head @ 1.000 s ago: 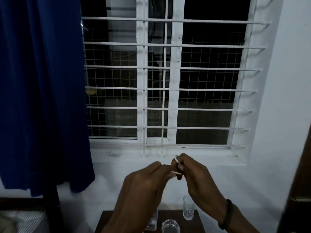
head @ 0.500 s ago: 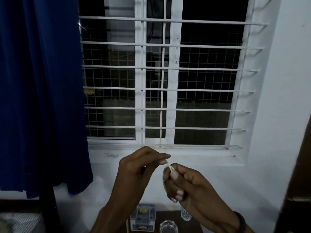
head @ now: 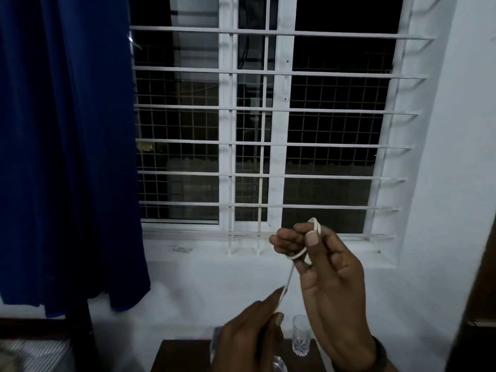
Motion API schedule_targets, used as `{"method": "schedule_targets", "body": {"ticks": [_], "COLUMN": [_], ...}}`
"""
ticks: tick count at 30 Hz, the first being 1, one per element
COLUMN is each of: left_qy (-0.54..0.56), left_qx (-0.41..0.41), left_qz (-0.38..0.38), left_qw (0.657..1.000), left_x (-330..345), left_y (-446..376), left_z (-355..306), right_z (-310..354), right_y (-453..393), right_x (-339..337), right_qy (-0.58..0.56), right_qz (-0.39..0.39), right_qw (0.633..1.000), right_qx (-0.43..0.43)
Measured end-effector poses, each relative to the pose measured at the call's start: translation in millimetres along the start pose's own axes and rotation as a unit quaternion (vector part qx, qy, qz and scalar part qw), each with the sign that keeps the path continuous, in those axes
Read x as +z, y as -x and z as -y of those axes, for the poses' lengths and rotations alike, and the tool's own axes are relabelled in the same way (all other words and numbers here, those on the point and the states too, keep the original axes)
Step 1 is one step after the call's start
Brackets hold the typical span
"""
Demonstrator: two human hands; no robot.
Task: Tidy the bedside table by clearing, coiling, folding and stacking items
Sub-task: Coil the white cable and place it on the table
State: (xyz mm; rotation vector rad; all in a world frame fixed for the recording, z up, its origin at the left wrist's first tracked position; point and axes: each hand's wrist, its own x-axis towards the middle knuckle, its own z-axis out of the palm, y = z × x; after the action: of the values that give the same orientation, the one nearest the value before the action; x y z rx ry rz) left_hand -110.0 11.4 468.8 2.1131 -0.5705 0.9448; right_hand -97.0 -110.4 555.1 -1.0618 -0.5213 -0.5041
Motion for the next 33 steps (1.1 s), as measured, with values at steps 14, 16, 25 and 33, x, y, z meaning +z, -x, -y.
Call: {"method": "schedule_targets", "body": {"ticks": [14,16,25,33], "left_qy": [-0.093,-0.084,0.191,0.283], "left_qx": [0.235,0.251,0.102,-0.094], "left_qz": [0.074,0.071,0.013,-0.027], "left_qw": [0.965,0.962,0.976,0.954], "left_x": [-101,-105,-81,-29], "left_y": [-78,-90,-105,-74], "left_z": [-24,-24,4,13], "right_z": [-32,-25,-9,-17], "right_y": [10,10,5,-1], "right_x": [-25,-20,-6,13], "right_qy": [0.391,0.35,0.066,-0.07], "right_qz": [0.171,0.18,0.241,0.147], "right_qw": [0.894,0.918,0.958,0.978], "right_qx": [-0.134,-0.054,0.14,0.129]}}
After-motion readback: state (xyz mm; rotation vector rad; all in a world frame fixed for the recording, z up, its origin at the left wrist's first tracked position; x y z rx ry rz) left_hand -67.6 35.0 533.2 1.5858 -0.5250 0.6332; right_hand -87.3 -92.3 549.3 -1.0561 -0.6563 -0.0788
